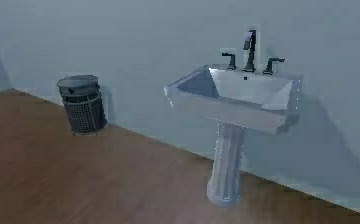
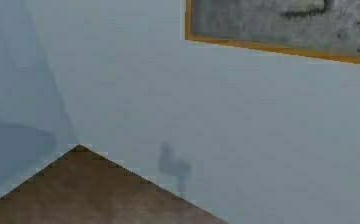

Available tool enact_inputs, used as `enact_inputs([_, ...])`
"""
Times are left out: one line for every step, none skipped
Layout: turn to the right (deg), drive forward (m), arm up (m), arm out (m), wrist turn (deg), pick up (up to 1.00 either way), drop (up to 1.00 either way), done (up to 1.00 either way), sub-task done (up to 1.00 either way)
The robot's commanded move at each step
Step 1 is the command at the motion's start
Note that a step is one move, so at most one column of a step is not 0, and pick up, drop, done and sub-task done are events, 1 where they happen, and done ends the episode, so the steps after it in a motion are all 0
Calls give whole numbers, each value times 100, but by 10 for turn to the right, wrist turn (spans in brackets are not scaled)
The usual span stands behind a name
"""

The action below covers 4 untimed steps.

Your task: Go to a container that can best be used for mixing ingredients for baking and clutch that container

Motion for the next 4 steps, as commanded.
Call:
enact_inputs([-450, 0, 0, 0, 0, 0, 0, 0, 0])
enact_inputs([-450, 0, 0, 0, 0, 0, 0, 0, 0])
enact_inputs([-450, 0, 0, 0, 0, 0, 0, 0, 0])
enact_inputs([-240, 0, 0, 0, 0, 0, 0, 0, 0])
